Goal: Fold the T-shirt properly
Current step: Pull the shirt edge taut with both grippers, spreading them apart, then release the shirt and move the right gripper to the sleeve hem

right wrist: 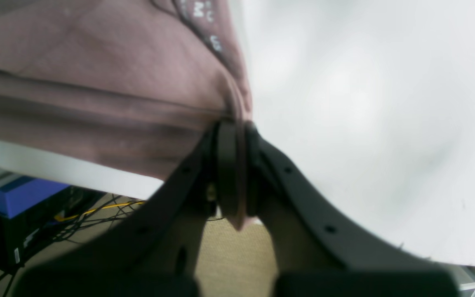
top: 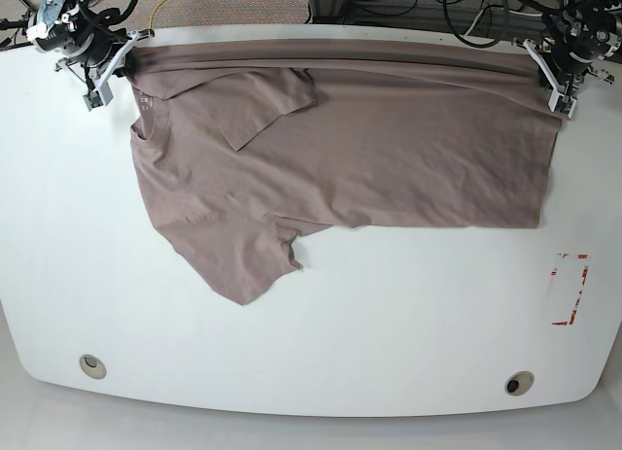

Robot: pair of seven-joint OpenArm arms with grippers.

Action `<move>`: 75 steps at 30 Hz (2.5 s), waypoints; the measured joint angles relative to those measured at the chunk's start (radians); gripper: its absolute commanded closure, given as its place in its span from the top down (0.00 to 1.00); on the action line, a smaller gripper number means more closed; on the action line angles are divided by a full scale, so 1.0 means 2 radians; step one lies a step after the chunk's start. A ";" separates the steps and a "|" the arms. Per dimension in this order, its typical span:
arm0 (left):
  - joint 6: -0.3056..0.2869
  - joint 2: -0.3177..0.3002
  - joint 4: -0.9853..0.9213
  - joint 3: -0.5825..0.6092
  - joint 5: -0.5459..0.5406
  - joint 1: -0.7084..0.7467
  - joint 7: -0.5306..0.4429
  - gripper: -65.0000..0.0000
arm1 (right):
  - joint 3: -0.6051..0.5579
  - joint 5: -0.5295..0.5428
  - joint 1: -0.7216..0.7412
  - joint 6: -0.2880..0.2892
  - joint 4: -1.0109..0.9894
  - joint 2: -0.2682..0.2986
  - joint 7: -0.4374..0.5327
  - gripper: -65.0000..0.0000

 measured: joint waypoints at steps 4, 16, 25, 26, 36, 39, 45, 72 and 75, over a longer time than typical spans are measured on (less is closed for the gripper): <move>0.003 0.005 0.010 0.000 0.001 0.000 0.021 0.30 | 0.000 -0.002 0.000 0.001 0.000 0.000 -0.002 0.17; 0.001 0.009 0.065 0.001 0.023 0.006 0.115 0.56 | 0.025 -0.015 -0.015 -0.004 0.044 -0.008 -0.007 0.77; 0.000 0.006 0.119 0.001 0.030 -0.026 0.121 0.56 | 0.046 -0.020 0.010 -0.006 0.098 -0.038 -0.013 0.77; 0.000 0.006 0.120 0.001 0.028 -0.032 0.121 0.56 | 0.046 -0.023 0.019 -0.006 0.098 -0.039 -0.013 0.77; -0.001 0.007 0.122 -0.002 0.033 -0.091 0.124 0.55 | 0.018 -0.028 0.128 -0.007 0.056 -0.035 -0.013 0.77; -0.001 0.002 0.121 -0.012 0.030 -0.112 0.122 0.55 | 0.005 -0.027 0.164 -0.006 0.030 -0.034 -0.010 0.77; 0.000 -0.005 0.116 -0.033 0.037 -0.149 0.123 0.55 | -0.024 -0.063 0.240 -0.006 -0.044 -0.025 -0.010 0.77; 0.000 -0.045 0.047 -0.097 0.035 -0.188 0.123 0.55 | -0.070 -0.134 0.389 -0.009 -0.327 -0.028 0.119 0.77; -0.001 -0.050 0.036 -0.099 0.035 -0.190 0.123 0.55 | -0.070 -0.134 0.392 -0.008 -0.327 -0.039 0.119 0.77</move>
